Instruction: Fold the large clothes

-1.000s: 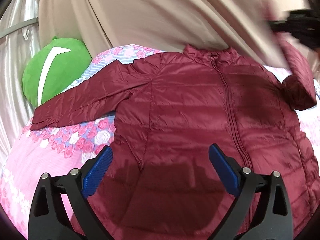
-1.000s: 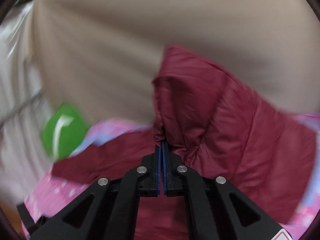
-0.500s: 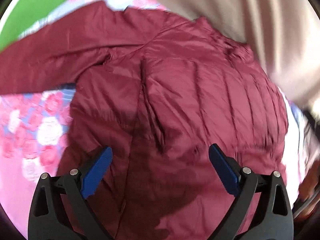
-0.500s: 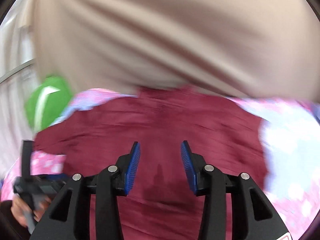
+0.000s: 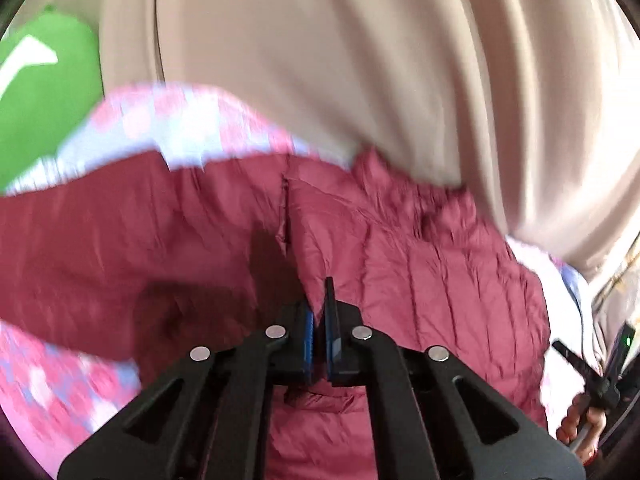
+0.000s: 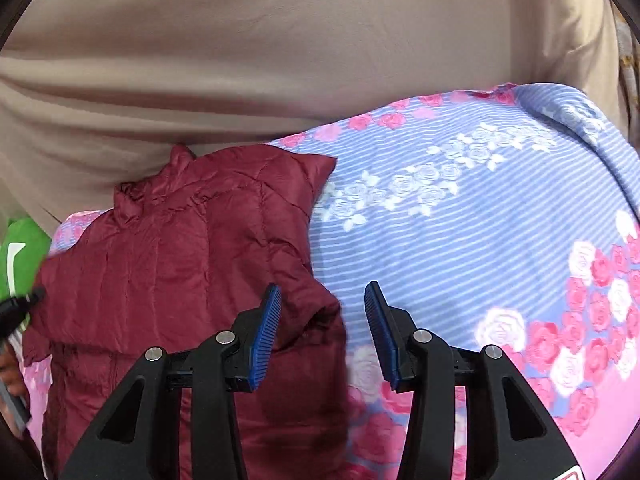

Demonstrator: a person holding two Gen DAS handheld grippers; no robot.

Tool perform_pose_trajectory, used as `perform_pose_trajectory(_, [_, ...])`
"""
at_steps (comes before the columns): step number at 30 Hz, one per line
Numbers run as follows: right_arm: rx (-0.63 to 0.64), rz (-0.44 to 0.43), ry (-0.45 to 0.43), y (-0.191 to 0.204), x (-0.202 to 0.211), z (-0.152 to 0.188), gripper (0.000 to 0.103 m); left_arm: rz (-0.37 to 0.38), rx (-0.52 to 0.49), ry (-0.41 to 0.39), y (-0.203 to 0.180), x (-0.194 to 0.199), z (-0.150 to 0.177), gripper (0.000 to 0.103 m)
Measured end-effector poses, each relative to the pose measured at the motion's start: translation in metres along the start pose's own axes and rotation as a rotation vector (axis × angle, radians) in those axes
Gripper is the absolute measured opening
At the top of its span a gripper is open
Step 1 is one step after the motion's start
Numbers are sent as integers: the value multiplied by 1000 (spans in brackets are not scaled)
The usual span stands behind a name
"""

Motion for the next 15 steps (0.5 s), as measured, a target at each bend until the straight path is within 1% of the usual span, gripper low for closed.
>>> perform_pose_trajectory(2, [-18, -42, 27, 7, -3, 12, 44, -22, 10, 3, 12, -11, -3, 2])
perform_pose_trajectory(5, [-41, -143, 78, 25, 3, 33, 44, -68, 13, 74, 28, -41, 22, 2])
perform_pose_trajectory(8, [-38, -214, 115, 40, -1, 40, 45, -67, 28, 105, 30, -57, 45, 3])
perform_pose_trajectory(10, [-77, -234, 142, 40, -12, 41, 45, -58, 40, 100, 28, -60, 50, 3])
perform_pose_trajectory(11, [-120, -239, 157, 37, -19, 40, 45, -59, 39, 94, 26, -61, 51, 3])
perform_pose_trajectory(14, [-235, -256, 165, 30, -36, 33, 44, -71, 0, 90, 23, -66, 54, 3])
perform_pose_trajectory(15, [-244, -251, 155, 29, -38, 31, 40, -74, -8, 91, 21, -67, 55, 3])
Point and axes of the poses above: each gripper's, at about its wrist camera, not at the fingertips, and x roughly against the way its jaws point, y to its left, z to its underside, the point moved 9 cm from there along -x, roughly the way its jaws point, and after that the axes turned 10 degrees about -y, right-handed, at the moved point
